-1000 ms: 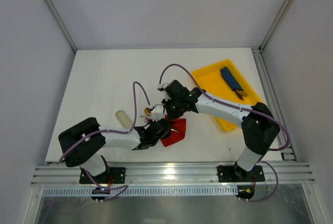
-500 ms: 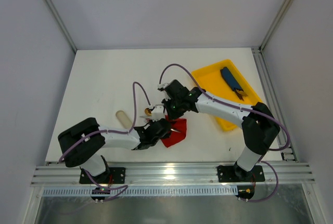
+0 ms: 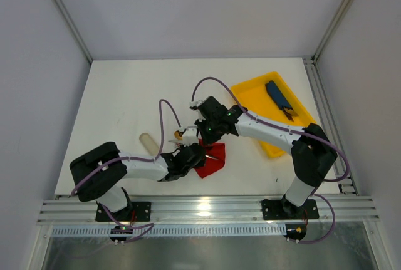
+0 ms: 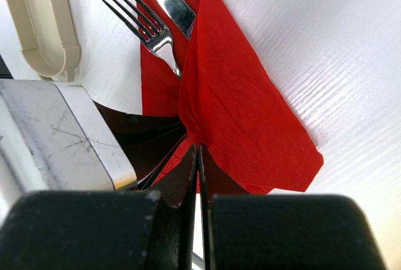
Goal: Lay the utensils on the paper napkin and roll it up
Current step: Roll the napkin at the center of the board.
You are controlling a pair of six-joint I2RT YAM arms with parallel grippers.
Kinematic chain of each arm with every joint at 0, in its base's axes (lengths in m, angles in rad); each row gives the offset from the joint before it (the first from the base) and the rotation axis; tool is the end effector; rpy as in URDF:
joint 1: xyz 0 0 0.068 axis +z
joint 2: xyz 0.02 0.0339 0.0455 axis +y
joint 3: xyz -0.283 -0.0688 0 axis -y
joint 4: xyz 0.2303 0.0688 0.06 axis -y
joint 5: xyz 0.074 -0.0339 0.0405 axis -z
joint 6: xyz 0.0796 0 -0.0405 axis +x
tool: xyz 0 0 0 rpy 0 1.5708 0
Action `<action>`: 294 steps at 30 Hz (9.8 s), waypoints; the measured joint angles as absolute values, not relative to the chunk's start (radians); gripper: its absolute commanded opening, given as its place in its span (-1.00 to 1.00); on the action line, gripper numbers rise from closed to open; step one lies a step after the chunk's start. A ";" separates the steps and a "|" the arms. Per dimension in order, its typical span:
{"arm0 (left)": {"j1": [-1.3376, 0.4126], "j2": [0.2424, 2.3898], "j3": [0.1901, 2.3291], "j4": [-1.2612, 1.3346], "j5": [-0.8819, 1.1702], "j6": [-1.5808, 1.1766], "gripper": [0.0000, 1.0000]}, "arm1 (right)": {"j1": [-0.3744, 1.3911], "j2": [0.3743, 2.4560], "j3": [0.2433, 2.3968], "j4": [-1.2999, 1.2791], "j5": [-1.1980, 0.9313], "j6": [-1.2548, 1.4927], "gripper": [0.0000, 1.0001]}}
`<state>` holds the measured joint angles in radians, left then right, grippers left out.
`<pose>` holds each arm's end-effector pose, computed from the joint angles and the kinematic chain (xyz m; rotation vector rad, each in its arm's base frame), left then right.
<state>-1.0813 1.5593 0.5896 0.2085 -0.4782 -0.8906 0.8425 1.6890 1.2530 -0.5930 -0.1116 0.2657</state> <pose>0.1740 -0.2486 0.1407 -0.0199 2.2791 -0.5048 0.2373 0.2794 0.2205 -0.8053 2.5678 0.5210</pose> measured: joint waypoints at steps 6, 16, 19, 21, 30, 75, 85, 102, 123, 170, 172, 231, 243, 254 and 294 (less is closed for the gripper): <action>-1.081 1.559 0.581 0.229 -0.473 -0.890 -1.00 | 0.843 1.689 1.253 -0.593 -0.114 0.265 -0.92; -1.079 1.554 0.556 0.275 -0.451 -0.888 -0.99 | 0.847 1.689 1.253 -0.595 -0.119 0.264 -0.93; -1.079 1.551 0.551 0.281 -0.447 -0.888 -0.99 | 0.849 1.689 1.253 -0.595 -0.119 0.264 -0.92; -1.079 1.550 0.550 0.281 -0.445 -0.888 -0.99 | 0.850 1.689 1.253 -0.595 -0.119 0.264 -0.93; -1.079 1.549 0.545 0.289 -0.444 -0.888 -0.99 | 0.851 1.689 1.253 -0.596 -0.120 0.264 -0.92; -1.081 1.606 0.479 0.522 -0.524 -0.863 -1.00 | 0.865 1.702 1.275 -0.592 -0.153 0.261 -0.92; -1.091 1.553 0.456 0.488 -0.528 -0.857 -0.99 | 0.867 1.708 1.284 -0.598 -0.158 0.260 -0.93; -1.139 1.193 0.619 -0.128 -0.709 -0.967 -1.00 | 0.882 1.709 1.227 -0.533 -0.180 0.262 -0.92; -1.139 1.203 0.612 -0.223 -0.789 -0.998 -0.99 | 0.886 1.756 1.134 -0.447 -0.224 0.280 -0.93; -1.047 1.517 0.511 0.315 -0.620 -0.862 -1.00 | 0.882 1.775 1.113 -0.421 -0.229 0.316 -0.80; -1.047 1.517 0.506 0.314 -0.613 -0.865 -1.00 | 0.883 1.775 1.113 -0.419 -0.231 0.315 -0.73; -1.047 1.508 0.507 0.333 -0.408 -0.830 -1.00 | 0.624 1.632 0.850 -0.292 -0.351 0.374 -0.92; -1.047 1.509 0.506 0.332 -0.400 -0.838 -1.00 | 0.612 1.608 0.920 -0.313 -0.351 0.372 -0.92; -1.047 1.509 0.506 0.332 -0.400 -0.838 -1.00 | 0.586 1.645 0.939 -0.314 -0.336 0.369 -0.92; -1.047 1.527 0.525 0.295 -0.399 -0.862 -1.00 | 0.579 1.567 0.887 -0.336 -0.327 0.362 -0.91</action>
